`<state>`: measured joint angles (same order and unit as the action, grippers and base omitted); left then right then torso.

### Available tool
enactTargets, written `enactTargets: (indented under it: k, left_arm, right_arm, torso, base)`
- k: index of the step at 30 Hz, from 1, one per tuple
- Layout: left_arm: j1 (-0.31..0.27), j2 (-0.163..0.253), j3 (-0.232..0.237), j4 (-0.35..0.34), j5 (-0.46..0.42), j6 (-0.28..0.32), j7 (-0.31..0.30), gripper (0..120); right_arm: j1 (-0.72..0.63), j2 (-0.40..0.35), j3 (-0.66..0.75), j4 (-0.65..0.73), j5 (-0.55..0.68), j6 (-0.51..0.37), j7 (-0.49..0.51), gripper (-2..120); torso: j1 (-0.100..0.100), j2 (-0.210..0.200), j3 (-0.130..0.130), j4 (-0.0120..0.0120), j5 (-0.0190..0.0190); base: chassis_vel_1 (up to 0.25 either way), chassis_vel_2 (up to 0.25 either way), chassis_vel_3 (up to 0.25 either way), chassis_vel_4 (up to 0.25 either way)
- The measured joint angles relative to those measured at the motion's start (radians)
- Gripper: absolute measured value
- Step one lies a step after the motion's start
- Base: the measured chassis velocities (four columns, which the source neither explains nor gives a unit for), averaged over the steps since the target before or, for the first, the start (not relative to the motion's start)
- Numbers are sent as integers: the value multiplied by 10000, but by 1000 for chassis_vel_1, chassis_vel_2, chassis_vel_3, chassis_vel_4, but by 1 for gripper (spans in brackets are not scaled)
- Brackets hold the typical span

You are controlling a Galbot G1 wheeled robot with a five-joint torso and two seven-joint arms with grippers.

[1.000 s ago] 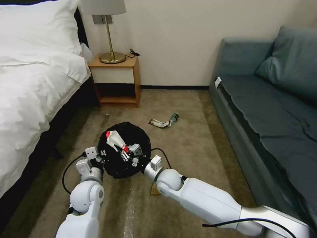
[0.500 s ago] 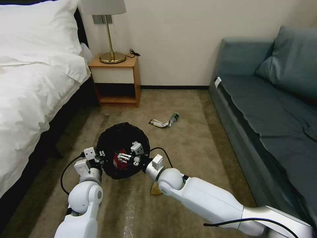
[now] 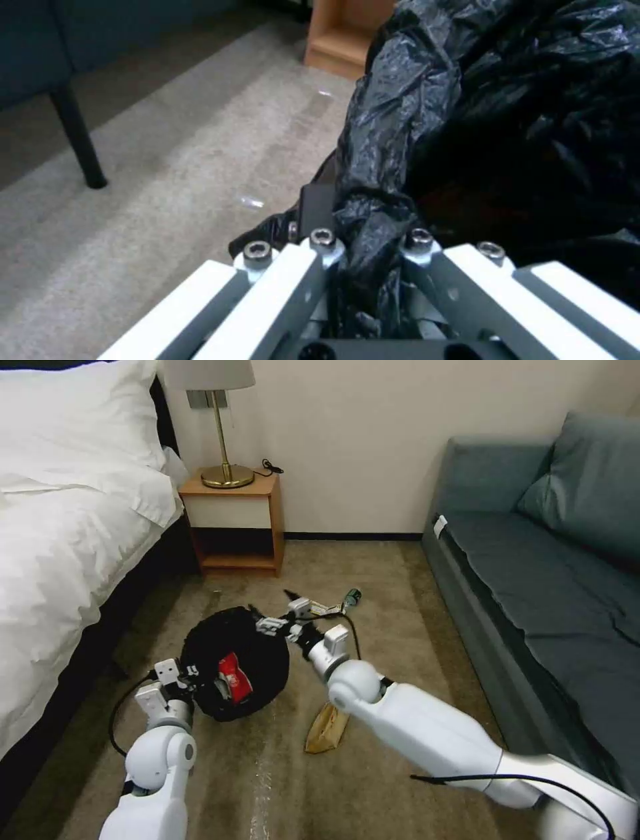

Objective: Pick up the trash bin, then pick up the garbage on the floor and place it into the trash bin.

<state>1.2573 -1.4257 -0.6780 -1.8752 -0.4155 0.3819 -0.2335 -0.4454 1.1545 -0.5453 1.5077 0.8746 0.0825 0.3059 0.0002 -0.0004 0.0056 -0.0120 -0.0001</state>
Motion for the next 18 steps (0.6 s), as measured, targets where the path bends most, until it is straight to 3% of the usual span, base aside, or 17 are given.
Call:
enactTargets:
  k: [5, 14, 18]
  left_arm:
    - [-7, 144, -36, -21, -110, 34, 34, 3]
    - [177, 226, -17, -46, -194, -12, 207, 3]
    - [193, 284, -4, -45, -202, -22, 210, 3]
  right_arm:
    - [-41, -339, -299, -14, 1519, -811, 792, 100]
    - [-702, -843, -612, -522, 2331, -1660, 1273, 100]
    - [-1005, -801, -638, -715, 2325, -1644, 1253, 100]
  torso:
    - [0, 0, 0, 0, 1]
    - [0, 0, 0, -1, -1]
    - [0, 0, -1, -1, 0]
  base:
    - [0, 0, 0, 0]
    - [0, 0, 0, 0]
    - [0, 0, 0, 0]
